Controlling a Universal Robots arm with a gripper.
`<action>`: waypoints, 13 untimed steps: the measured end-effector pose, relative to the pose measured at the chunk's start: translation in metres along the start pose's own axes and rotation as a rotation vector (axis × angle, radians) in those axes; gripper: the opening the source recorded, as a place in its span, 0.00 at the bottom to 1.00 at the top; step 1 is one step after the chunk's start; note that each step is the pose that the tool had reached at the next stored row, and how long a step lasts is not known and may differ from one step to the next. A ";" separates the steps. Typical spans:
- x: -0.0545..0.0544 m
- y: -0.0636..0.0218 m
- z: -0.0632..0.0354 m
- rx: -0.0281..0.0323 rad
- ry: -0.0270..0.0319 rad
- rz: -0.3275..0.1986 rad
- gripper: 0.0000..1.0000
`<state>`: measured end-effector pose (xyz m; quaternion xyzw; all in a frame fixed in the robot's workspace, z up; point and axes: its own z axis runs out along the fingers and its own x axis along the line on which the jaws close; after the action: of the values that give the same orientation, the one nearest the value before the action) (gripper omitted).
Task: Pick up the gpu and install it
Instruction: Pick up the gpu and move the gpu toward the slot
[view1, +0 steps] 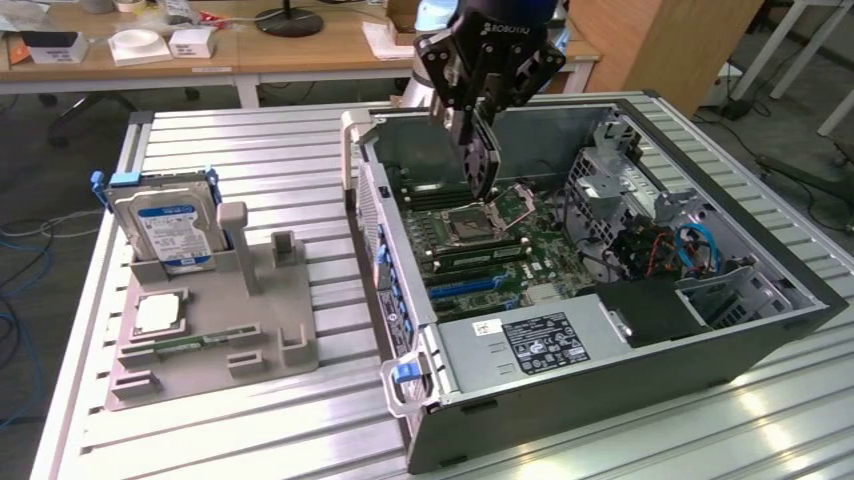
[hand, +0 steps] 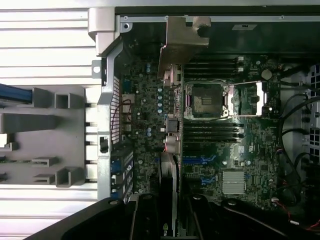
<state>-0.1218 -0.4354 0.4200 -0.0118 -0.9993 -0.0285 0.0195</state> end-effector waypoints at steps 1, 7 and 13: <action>-0.002 0.0001 -0.0001 0.0000 0.0000 0.000 0.27; -0.010 0.0003 -0.0001 0.0001 0.0000 0.000 0.27; -0.017 0.0004 -0.0001 0.0000 0.0000 0.000 0.27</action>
<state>-0.1050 -0.4354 0.4194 -0.0118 -0.9993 -0.0285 0.0194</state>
